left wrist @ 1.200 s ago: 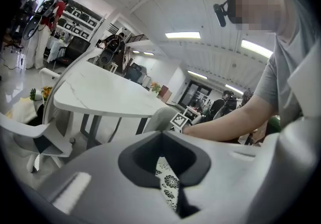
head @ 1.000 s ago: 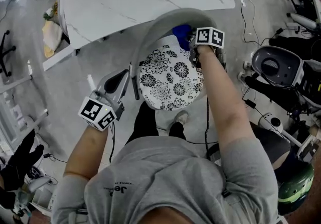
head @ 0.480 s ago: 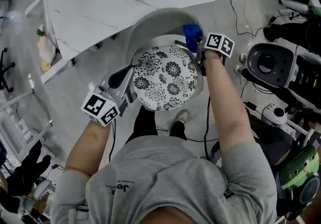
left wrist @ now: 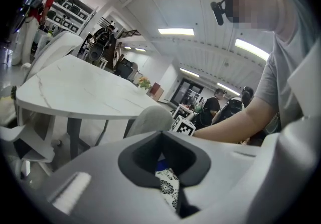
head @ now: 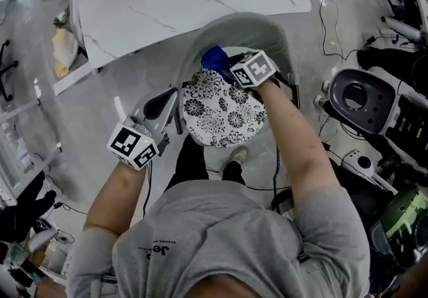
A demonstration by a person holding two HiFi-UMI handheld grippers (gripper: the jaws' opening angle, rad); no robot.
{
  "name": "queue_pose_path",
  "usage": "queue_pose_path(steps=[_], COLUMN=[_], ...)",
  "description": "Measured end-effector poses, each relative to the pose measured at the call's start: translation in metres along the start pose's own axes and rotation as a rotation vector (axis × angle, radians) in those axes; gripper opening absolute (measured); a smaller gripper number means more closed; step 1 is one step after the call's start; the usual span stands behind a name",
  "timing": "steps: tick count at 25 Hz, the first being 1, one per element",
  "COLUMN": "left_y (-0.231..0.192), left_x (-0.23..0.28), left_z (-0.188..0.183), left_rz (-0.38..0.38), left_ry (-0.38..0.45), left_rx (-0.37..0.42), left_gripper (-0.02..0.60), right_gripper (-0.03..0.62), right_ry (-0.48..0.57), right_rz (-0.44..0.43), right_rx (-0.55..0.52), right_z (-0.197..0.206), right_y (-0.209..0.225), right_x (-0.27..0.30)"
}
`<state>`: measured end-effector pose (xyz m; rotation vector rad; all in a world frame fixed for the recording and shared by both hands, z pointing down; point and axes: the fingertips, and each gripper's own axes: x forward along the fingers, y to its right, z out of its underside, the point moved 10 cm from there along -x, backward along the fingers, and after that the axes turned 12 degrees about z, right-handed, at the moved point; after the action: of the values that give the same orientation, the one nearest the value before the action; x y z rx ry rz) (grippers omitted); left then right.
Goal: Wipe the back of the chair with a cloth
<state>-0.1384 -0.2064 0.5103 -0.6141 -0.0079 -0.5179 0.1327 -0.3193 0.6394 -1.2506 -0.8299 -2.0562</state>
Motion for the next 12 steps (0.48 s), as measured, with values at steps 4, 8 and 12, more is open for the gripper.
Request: queue_pose_path(steps=[4, 8, 12], left_y=[-0.005, -0.011, -0.017], left_x=[-0.023, -0.045, -0.057], left_z=[0.009, 0.018, 0.024], left_rz=[-0.047, -0.093, -0.122], left_ry=[0.008, 0.025, 0.039], left_rx=[-0.017, -0.043, -0.065], left_gripper=[0.014, 0.014, 0.014], right_gripper=[0.097, 0.097, 0.098], right_ry=[-0.122, -0.160, -0.144], right_rz=[-0.021, 0.001, -0.004], right_rx=[-0.172, -0.176, -0.039], right_z=[-0.016, -0.031, -0.033], right_y=[-0.034, -0.041, -0.028], right_x=[0.054, 0.081, 0.088])
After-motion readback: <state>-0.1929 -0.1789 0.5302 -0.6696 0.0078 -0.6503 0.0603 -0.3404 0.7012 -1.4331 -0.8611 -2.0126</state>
